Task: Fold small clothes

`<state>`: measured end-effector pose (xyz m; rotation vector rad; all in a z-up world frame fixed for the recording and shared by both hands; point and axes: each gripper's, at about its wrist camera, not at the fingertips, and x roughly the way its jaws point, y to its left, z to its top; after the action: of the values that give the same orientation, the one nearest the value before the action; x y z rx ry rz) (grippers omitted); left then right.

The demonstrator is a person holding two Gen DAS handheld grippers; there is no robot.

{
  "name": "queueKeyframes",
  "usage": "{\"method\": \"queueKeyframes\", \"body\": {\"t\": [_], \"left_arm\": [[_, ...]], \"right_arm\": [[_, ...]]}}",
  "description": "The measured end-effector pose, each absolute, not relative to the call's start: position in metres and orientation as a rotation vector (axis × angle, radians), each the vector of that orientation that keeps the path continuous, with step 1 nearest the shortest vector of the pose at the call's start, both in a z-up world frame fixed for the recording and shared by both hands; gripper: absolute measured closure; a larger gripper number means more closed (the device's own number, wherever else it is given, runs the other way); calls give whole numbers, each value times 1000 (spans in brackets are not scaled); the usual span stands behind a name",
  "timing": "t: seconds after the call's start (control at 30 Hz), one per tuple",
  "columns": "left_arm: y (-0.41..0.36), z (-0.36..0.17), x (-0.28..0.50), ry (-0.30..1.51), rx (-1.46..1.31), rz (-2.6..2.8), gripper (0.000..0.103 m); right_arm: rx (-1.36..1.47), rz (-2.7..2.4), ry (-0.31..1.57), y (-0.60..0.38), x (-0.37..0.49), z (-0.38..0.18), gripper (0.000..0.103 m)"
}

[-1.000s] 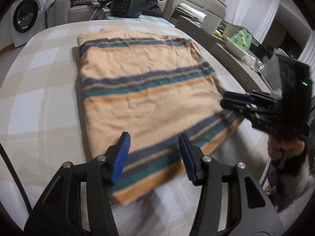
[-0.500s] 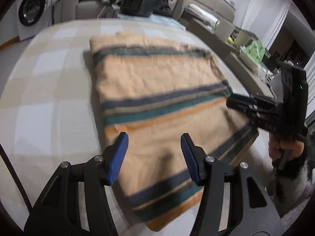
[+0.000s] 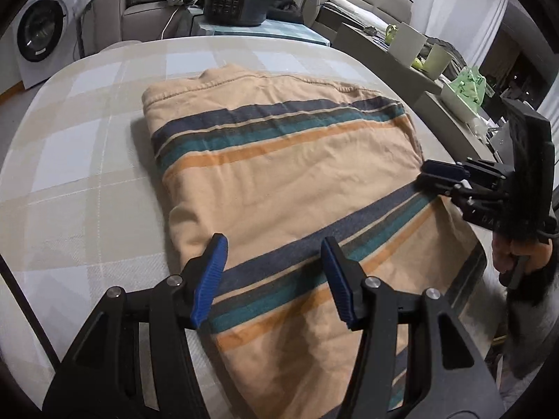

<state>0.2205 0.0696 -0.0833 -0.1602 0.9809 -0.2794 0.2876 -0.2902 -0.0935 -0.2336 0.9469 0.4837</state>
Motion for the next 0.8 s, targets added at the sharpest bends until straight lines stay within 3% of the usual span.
{"method": "queueKeyframes", "body": {"t": [0.17,0.33,0.6,0.8], "left_arm": [[61,-65,258,926,-143,-237,47],[58,-87,301,989,-131,-224,47],[86,-90,280,963,-117,-142,47],[83,-69,302,891,-136,-167,46]], "right_arm": [[-267,575,881,-239,301,-75,68],[-280,586,953,-194,347,-101,68],[-243,448,946,-266,359,-105,68],[-263,522,897,-221,365,-91,68]]}}
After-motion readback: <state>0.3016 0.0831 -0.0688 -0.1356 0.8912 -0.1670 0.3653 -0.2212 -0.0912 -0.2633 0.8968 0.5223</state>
